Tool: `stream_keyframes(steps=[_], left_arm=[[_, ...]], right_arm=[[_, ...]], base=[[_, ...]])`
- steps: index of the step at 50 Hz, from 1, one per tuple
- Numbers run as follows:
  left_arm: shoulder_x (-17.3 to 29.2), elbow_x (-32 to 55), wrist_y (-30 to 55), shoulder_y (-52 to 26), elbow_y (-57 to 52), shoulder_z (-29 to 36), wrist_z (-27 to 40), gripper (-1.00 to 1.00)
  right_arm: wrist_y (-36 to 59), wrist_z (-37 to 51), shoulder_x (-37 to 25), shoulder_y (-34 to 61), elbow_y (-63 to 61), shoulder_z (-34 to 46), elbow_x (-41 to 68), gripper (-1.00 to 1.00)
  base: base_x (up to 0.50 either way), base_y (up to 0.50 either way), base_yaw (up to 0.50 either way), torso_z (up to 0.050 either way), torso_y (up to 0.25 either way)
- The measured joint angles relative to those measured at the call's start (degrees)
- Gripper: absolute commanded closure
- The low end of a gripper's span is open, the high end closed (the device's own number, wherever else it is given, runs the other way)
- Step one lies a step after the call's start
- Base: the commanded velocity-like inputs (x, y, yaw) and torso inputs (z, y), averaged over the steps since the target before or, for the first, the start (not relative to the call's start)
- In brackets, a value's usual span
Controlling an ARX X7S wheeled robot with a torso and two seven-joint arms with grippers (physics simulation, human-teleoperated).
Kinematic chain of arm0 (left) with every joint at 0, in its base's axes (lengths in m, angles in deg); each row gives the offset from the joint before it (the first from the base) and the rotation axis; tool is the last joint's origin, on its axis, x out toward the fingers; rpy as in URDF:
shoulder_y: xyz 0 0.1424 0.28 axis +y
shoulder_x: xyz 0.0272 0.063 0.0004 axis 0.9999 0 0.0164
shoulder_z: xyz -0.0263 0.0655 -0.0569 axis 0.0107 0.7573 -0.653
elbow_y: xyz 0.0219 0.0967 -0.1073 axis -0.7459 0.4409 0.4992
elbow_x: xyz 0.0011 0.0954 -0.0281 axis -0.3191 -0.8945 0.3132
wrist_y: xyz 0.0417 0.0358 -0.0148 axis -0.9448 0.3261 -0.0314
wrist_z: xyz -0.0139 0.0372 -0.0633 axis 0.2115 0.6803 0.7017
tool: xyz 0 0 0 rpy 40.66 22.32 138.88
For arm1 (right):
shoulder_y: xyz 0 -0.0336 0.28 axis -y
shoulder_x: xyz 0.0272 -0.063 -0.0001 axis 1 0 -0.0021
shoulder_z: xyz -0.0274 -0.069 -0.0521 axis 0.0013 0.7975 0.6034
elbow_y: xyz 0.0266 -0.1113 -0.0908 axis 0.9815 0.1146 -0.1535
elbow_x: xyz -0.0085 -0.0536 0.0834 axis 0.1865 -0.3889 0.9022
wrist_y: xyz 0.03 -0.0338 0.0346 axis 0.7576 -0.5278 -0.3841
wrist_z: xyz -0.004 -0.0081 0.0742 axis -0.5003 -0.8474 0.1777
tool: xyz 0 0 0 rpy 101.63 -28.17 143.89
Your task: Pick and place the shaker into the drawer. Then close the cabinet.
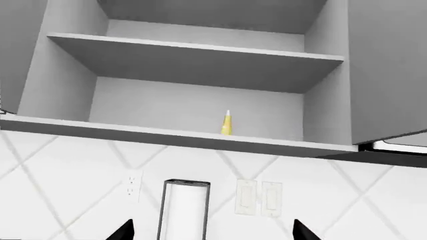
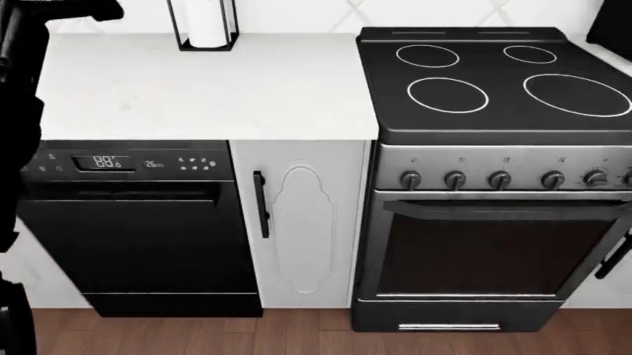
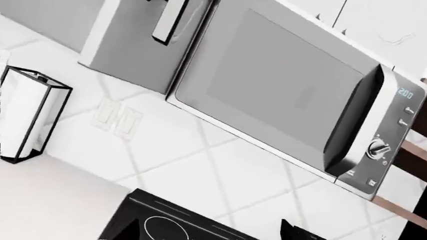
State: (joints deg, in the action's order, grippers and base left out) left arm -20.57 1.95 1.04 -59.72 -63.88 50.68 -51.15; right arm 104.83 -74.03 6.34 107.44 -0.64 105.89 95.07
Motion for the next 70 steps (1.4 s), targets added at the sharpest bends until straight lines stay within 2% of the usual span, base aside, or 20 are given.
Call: stream_keyframes(steps=[4, 9, 17, 24, 40, 70], left_arm=[[0.4, 0.4, 0.7, -4.6, 1.6, -0.2, -0.9, -1.00], [0.9, 0.4, 1.0, -9.2, 3.4, -0.3, -1.7, -1.00], [1.9, 1.0, 1.8, -11.9, 3.5, -1.1, -1.8, -1.00], [2.6, 1.9, 2.6, -11.7, 2.3, -1.9, -1.4, -1.00], [3.3, 3.8, 3.7, -9.9, -0.1, -3.2, -0.9, -1.00], [3.6, 6.2, 4.5, -7.0, -3.0, -4.8, -0.3, -1.00]], right_arm=[[-0.9, -9.2, 1.9, 9.1, 5.6, 6.7, -9.5, -1.00], [-2.7, -21.2, 5.4, 16.4, 12.1, 11.1, -23.4, -1.00], [-6.7, -37.5, 11.0, 22.7, 21.3, 12.3, -44.4, -1.00], [-8.4, -45.7, 14.2, 24.8, 25.6, 12.1, -55.1, -1.00], [-10.9, -53.6, 18.4, 26.2, 30.7, 12.6, -64.9, -1.00], [-15.0, -58.8, 22.3, 26.4, 34.6, 12.8, -72.2, -1.00]], base=[[0.01, 0.00, 0.00, 0.000, 0.000], [0.04, 0.00, 0.00, 0.000, 0.000], [0.41, -0.10, 0.00, 0.000, 0.000], [0.50, -0.07, 0.00, 0.000, 0.000], [0.50, -0.03, 0.00, 0.000, 0.000], [0.50, 0.00, 0.00, 0.000, 0.001]])
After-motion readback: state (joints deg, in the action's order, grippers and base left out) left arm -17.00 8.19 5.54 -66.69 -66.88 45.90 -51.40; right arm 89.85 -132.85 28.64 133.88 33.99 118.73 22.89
